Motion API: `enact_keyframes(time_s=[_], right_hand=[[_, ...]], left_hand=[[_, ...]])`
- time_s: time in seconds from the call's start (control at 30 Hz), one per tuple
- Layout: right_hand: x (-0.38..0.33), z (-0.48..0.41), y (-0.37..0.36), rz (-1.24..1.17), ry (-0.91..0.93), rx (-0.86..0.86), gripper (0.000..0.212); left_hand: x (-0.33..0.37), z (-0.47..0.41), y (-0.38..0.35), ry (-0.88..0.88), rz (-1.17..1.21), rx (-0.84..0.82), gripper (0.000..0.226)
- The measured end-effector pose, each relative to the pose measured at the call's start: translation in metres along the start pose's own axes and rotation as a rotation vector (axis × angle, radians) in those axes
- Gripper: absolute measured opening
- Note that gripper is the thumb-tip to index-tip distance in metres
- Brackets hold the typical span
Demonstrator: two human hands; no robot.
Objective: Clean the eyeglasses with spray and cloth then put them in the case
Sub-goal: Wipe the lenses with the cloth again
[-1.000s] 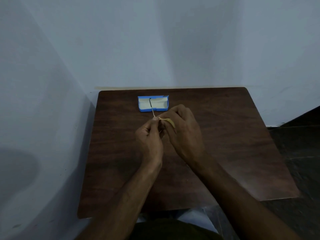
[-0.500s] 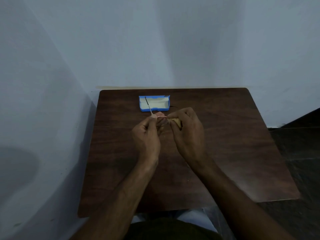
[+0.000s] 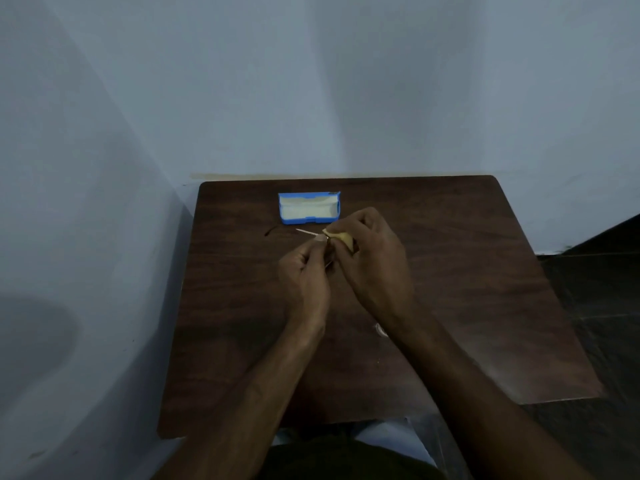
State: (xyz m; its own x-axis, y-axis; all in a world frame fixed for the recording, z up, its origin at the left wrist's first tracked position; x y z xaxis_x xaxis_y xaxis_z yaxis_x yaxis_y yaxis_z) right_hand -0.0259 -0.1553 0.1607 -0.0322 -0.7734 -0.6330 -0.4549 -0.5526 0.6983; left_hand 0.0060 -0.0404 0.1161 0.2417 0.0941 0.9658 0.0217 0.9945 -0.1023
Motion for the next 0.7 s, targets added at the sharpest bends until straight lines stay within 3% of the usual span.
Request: enact_keyframes(time_s=[0.2,0.4,0.57,0.7], right_hand=[[0.003,-0.014,-0.001,-0.016,0.022,-0.204,0.012],[0.008,-0.022,0.004,-0.093,0.031,-0.351,0.011],[0.006,-0.025,0.007,-0.188,0.034,-0.281,0.014],[0.005,-0.020,0.004,-0.305,-0.014,-0.158,0.013]], left_hand=[[-0.008,-0.003,0.007,-0.037,-0.098,-0.042,0.031],[-0.014,0.000,0.010,0.246,0.189,-0.121,0.019],[-0.009,-0.004,0.011,0.275,0.310,-0.137,0.012],[-0.006,-0.013,0.016,0.213,0.269,-0.075,0.025]])
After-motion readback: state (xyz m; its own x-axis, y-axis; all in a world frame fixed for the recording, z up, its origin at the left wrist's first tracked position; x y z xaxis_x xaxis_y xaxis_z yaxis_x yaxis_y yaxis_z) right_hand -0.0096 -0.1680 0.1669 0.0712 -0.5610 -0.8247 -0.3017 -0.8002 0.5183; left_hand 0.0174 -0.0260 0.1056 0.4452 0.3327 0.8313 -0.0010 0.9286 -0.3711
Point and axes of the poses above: each hand's wrist, its own z-axis away from the middle knuckle, its own y-axis out of the back of the hand, x = y × z, the point moved 5 cm from there along -z, towards the middle knuckle
